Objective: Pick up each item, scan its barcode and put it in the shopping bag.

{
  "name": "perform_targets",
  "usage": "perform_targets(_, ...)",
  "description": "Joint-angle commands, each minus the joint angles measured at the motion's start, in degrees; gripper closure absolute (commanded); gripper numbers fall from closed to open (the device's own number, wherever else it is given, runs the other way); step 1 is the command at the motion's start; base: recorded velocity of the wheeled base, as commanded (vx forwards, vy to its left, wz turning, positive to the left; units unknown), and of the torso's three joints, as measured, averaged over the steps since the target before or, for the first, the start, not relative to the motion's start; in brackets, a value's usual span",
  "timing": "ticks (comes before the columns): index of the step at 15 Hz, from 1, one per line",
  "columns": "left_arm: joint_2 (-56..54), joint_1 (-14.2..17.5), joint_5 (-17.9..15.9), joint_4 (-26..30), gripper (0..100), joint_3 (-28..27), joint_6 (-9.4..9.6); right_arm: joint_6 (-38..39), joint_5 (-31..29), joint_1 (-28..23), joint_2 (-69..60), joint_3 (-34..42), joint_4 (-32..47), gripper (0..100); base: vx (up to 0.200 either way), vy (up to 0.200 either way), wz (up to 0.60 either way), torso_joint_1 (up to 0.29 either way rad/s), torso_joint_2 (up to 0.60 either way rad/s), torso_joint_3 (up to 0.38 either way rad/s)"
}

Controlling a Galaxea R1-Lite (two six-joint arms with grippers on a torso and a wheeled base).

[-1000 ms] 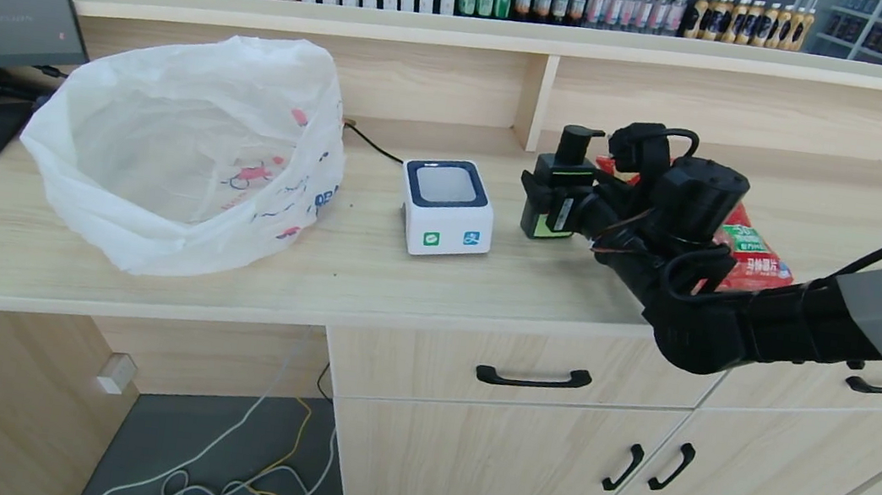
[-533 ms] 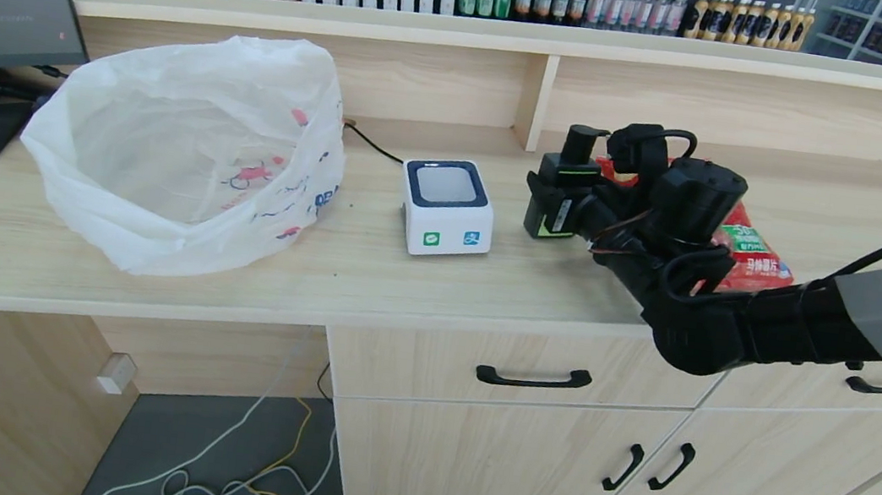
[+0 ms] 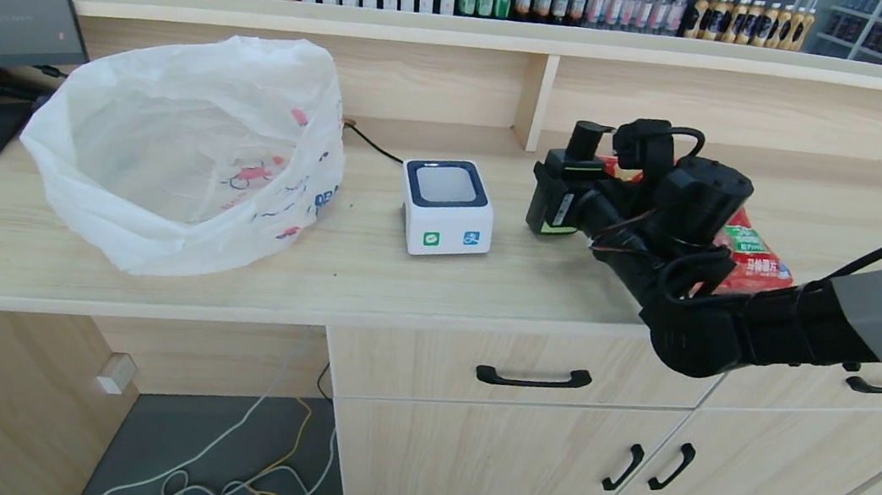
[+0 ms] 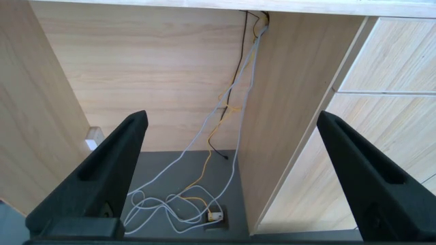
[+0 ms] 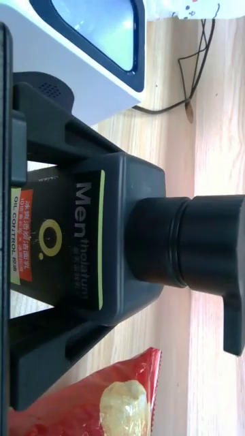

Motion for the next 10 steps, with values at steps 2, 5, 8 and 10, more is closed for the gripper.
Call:
perform_targets(2, 0.0, 0.0, 0.0, 0.0, 0, 0.0, -0.01, 0.3, 0.0, 0.4, -1.0, 0.2, -0.2, 100, 0.0, 0.0, 0.0, 0.0, 0.0, 0.0)
perform_targets(5, 0.0, 0.0, 0.0, 0.0, 0, 0.0, -0.01, 0.4, 0.1, 0.6, -2.9, 0.7, -0.2, 100, 0.0, 0.0, 0.0, 0.0, 0.0, 0.0)
perform_targets(8, 0.0, 0.0, 0.0, 0.0, 0, 0.0, -0.01, 0.5, 0.2, 1.2, -5.2, 4.1, -0.2, 100, 0.0, 0.0, 0.0, 0.0, 0.0, 0.0)
perform_targets(10, 0.0, 0.0, 0.0, 0.0, 0, 0.0, -0.01, 0.5, 0.3, 1.3, -6.2, 5.8, -0.3, 100, 0.0, 0.0, 0.0, 0.0, 0.0, 0.0)
